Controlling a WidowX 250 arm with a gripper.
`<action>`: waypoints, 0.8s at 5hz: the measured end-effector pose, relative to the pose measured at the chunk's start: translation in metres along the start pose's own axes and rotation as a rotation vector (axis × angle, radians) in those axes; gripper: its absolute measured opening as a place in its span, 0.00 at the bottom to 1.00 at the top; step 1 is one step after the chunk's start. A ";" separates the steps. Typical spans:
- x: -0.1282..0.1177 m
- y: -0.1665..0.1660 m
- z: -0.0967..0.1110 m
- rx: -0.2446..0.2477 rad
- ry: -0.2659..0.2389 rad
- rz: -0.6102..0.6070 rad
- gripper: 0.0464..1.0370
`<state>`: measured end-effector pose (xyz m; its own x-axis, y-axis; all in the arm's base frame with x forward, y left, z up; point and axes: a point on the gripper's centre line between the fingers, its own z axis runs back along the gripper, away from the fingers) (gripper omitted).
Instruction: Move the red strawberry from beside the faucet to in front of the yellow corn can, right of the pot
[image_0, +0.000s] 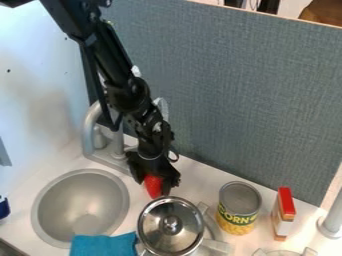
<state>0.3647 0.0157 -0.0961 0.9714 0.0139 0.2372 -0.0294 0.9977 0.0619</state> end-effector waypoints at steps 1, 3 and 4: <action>-0.002 0.001 0.000 0.005 0.031 0.060 0.91; -0.005 -0.001 0.022 -0.014 0.023 0.123 0.76; -0.001 -0.002 0.052 -0.052 -0.008 0.155 0.76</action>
<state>0.3512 0.0097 -0.0458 0.9542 0.1676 0.2478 -0.1663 0.9857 -0.0267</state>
